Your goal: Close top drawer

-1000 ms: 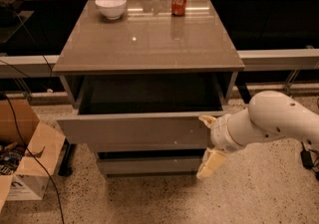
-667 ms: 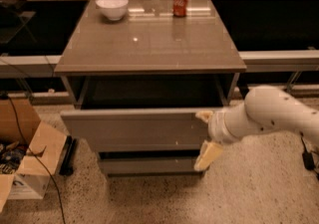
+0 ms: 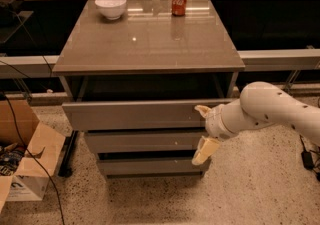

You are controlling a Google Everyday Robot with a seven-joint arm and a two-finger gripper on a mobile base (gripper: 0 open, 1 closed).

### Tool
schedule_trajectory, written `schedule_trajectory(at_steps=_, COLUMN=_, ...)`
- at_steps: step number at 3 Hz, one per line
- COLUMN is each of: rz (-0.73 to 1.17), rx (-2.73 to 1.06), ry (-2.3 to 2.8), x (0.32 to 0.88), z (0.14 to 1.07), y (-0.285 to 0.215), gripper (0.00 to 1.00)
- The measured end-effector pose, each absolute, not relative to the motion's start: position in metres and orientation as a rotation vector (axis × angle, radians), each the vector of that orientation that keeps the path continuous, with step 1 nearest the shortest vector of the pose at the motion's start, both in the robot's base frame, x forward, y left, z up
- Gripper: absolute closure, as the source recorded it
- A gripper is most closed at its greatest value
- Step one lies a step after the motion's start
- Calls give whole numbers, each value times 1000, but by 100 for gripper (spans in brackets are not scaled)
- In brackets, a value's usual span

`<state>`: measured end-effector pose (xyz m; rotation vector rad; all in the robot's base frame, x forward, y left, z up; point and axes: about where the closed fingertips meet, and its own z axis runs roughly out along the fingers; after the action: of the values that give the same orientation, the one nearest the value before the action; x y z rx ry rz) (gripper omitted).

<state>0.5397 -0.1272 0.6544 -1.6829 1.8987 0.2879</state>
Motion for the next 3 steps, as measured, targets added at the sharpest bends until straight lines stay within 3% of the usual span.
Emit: schedule_trajectory(at_steps=3, rz=334, rx=-1621, ry=1898, x=583, z=622, y=-121, gripper=0)
